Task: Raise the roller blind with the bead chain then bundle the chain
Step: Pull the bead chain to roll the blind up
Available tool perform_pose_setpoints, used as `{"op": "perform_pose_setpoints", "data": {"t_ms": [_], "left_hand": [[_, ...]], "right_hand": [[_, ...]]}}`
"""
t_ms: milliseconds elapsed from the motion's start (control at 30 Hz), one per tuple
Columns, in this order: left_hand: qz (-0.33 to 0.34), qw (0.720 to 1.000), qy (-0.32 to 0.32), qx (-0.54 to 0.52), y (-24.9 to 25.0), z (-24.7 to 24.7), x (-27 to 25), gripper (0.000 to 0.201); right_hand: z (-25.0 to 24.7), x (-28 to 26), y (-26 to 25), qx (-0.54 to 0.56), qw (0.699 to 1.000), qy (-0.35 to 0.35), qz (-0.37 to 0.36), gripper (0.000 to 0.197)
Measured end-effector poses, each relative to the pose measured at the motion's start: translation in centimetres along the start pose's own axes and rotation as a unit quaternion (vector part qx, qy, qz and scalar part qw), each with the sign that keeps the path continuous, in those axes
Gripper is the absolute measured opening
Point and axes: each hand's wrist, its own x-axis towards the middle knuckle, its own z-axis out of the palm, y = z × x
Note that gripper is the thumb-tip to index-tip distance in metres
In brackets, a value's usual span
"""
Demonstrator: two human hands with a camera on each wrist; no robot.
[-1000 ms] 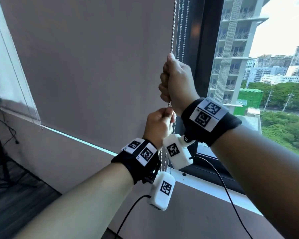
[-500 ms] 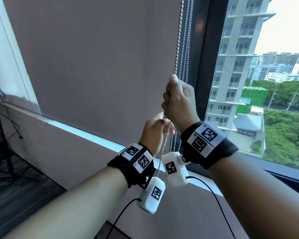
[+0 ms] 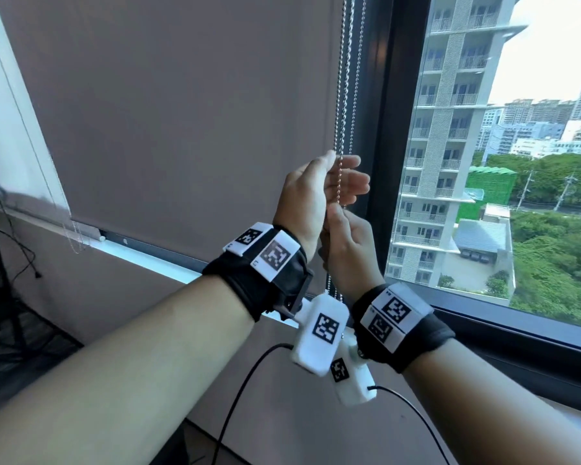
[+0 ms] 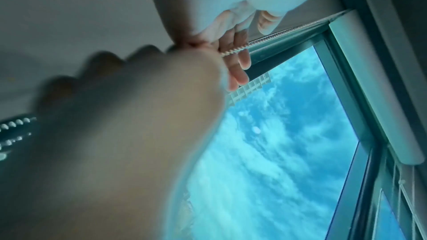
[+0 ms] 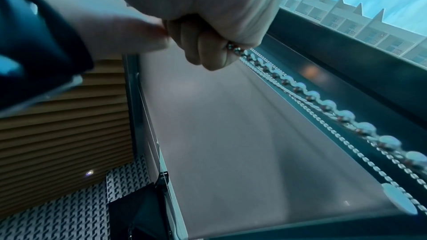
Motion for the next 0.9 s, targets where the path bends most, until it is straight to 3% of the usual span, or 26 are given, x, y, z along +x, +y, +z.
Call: {"op": "perform_pose_setpoints", "data": {"t_ms": [133,267,467,600,633,767,900], "left_hand": [[-0.014,0.999,0.002,-0.032,0.0,1.1,0.2,0.034],[-0.019,1.000,0.008,0.002,-1.7,0.9,-0.7,0.038],[-0.043,0.998,0.036,0.029,-4.1,-0.4,-2.1,0.040],[-0.041,0.997,0.057,0.031,-4.4,-1.7,-2.1,0.042],[-0.037,0.997,0.061,0.031,-4.4,-1.9,-2.2,0.042],[-0.040,0.997,0.061,0.039,-4.9,-2.2,-3.2,0.040],[-0.074,0.995,0.059,0.032,-5.8,-2.3,-4.5,0.037]], "right_hand": [[-0.2,-1.6,0.6,-0.014,1.000,0.001,0.000,0.047],[-0.7,-3.4,1.3,-0.030,0.999,-0.017,0.008,0.039],[-1.0,-5.2,3.4,-0.073,0.992,-0.079,0.071,0.042],[-1.3,-4.2,3.3,-0.088,0.981,-0.124,0.122,0.016],[-1.3,-3.8,3.0,-0.074,0.982,-0.121,0.127,0.010],[-1.6,-1.2,0.2,-0.031,0.994,-0.060,0.089,0.031],[-1.2,1.6,-3.9,0.001,0.997,-0.038,0.062,0.033]]}}
